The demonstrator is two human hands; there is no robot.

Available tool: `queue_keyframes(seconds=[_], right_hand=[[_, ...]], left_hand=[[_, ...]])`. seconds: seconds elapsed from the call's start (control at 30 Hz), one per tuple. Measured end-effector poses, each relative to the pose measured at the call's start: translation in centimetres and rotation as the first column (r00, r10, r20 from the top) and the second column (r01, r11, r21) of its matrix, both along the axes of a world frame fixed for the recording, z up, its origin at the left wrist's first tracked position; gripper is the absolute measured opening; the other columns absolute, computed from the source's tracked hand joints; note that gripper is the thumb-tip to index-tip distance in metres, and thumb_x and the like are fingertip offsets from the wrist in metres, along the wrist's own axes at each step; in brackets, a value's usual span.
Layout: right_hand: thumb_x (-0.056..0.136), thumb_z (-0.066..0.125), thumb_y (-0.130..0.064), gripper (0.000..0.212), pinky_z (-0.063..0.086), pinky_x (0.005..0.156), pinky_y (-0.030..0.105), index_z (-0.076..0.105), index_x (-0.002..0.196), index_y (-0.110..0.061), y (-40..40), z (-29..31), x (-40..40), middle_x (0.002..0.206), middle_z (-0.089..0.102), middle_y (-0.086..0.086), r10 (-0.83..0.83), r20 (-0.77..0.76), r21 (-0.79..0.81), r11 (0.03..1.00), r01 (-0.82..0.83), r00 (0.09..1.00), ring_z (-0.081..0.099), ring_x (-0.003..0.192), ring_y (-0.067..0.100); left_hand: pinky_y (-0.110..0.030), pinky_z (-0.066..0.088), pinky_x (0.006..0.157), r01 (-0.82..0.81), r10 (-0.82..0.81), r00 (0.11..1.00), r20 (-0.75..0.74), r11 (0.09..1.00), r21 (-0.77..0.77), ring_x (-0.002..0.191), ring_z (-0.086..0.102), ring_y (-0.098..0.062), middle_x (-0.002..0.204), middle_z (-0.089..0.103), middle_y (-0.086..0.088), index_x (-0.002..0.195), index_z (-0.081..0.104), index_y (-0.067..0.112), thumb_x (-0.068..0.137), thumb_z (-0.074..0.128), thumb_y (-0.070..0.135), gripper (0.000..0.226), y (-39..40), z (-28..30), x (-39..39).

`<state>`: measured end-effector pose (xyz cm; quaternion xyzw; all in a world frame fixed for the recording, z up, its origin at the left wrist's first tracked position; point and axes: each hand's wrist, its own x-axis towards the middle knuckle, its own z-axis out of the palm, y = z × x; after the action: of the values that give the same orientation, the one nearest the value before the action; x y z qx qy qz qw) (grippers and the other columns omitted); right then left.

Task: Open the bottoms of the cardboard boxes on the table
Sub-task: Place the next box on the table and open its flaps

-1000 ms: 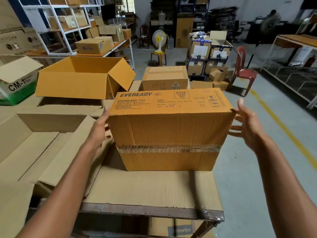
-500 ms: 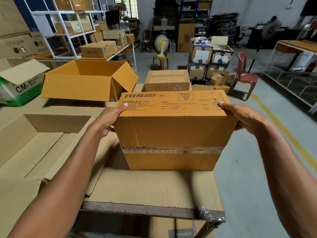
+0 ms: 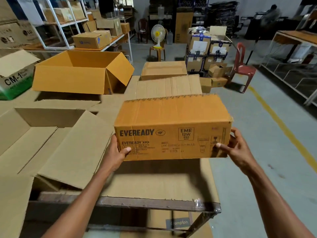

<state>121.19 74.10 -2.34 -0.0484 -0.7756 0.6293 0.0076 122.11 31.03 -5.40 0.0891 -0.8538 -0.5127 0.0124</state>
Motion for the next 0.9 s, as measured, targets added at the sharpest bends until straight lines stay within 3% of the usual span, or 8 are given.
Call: queue_keyframes(seconds=[0.07, 0.2, 0.33, 0.5, 0.57, 0.7, 0.8, 0.9], right_hand=[[0.086, 0.069, 0.005, 0.061, 0.061, 0.078, 0.041, 0.042, 0.132, -0.024, -0.1, -3.2, 0.9, 0.114, 0.071, -0.002, -0.029, 0.064, 0.006, 1.0, 0.029, 0.998, 0.069, 0.105, 0.014], [0.079, 0.074, 0.011, 0.068, 0.063, 0.076, 0.037, 0.041, 0.13, -0.022, -0.5, -8.0, 3.5, 0.115, 0.066, -0.001, -0.099, 0.153, 0.017, 0.995, 0.098, 0.983, 0.064, 0.112, 0.024], [0.077, 0.081, 0.0, 0.075, 0.053, 0.098, 0.051, 0.037, 0.13, -0.03, -0.9, -9.7, 4.9, 0.112, 0.057, -0.013, -0.128, 0.181, 0.097, 0.989, 0.112, 0.975, 0.057, 0.113, 0.023], [0.055, 0.089, -0.061, 0.105, 0.051, 0.096, 0.043, 0.034, 0.14, -0.033, -0.6, -7.4, 4.5, 0.128, 0.053, -0.004, -0.045, 0.197, 0.072, 0.997, 0.031, 0.979, 0.053, 0.119, 0.023], [0.068, 0.078, -0.062, 0.098, 0.046, 0.099, 0.043, 0.034, 0.149, -0.028, -0.5, -5.7, 3.9, 0.143, 0.047, 0.0, -0.034, 0.145, 0.114, 0.993, 0.018, 0.989, 0.049, 0.123, 0.022], [0.08, 0.066, -0.065, 0.086, 0.036, 0.102, 0.039, 0.043, 0.15, -0.022, 0.0, -2.1, 0.6, 0.153, 0.044, 0.0, -0.07, 0.096, 0.085, 0.994, 0.062, 0.993, 0.045, 0.13, 0.018], [0.095, 0.064, -0.041, 0.064, 0.035, 0.108, 0.043, 0.044, 0.149, -0.014, -0.3, -0.7, -1.9, 0.153, 0.046, 0.007, -0.039, 0.122, 0.157, 0.987, 0.02, 0.992, 0.044, 0.138, 0.027], [0.097, 0.061, -0.038, 0.057, 0.038, 0.11, 0.044, 0.046, 0.147, -0.014, -0.7, -0.2, -2.9, 0.148, 0.051, 0.01, -0.049, 0.105, 0.136, 0.99, 0.034, 0.993, 0.047, 0.135, 0.029]], left_hand=[[-0.055, 0.045, 0.105, -0.062, 0.06, 0.997, 0.046, 0.998, 0.034, 0.125, 0.056, -0.02, 0.131, 0.058, 0.008, 0.123, 0.036, 0.037, 0.089, 0.07, 0.021, 0.051, 0.9, -2.8, 1.5], [-0.051, 0.045, 0.106, -0.099, 0.094, 0.983, 0.157, 0.995, 0.022, 0.13, 0.052, -0.024, 0.139, 0.054, -0.002, 0.132, 0.033, 0.032, 0.088, 0.072, 0.017, 0.061, 1.9, -7.0, 3.7], [-0.041, 0.041, 0.106, -0.076, 0.094, 0.972, 0.218, 0.993, -0.089, 0.13, 0.05, -0.03, 0.14, 0.054, -0.012, 0.139, 0.039, 0.011, 0.09, 0.072, 0.017, 0.059, 2.6, -8.4, 4.3], [-0.042, 0.034, 0.111, 0.038, -0.064, 0.969, 0.238, 0.993, 0.113, 0.131, 0.043, -0.019, 0.143, 0.044, 0.003, 0.155, 0.016, 0.025, 0.078, 0.079, 0.048, 0.103, 1.4, -5.5, 4.1], [-0.045, 0.034, 0.11, 0.051, -0.092, 0.976, 0.198, 0.978, 0.201, 0.128, 0.041, -0.016, 0.145, 0.039, 0.006, 0.156, 0.009, 0.032, 0.069, 0.073, 0.067, 0.114, 1.0, -4.1, 3.6], [-0.046, 0.033, 0.115, -0.058, 0.031, 0.991, 0.129, 0.976, 0.208, 0.138, 0.043, -0.024, 0.156, 0.038, -0.003, 0.157, 0.024, 0.021, 0.089, 0.062, 0.058, 0.086, 0.3, -1.9, 0.7], [-0.043, 0.047, 0.103, -0.012, 0.003, 0.993, 0.116, 0.997, 0.078, 0.123, 0.059, -0.026, 0.133, 0.06, -0.002, 0.143, 0.049, 0.019, 0.095, 0.061, 0.04, 0.054, 0.1, -0.4, -1.6], [-0.045, 0.05, 0.1, -0.054, 0.054, 0.993, 0.109, 0.999, -0.004, 0.117, 0.062, -0.024, 0.129, 0.064, -0.002, 0.135, 0.056, 0.02, 0.097, 0.06, 0.034, 0.04, 0.0, 0.2, -2.6]])
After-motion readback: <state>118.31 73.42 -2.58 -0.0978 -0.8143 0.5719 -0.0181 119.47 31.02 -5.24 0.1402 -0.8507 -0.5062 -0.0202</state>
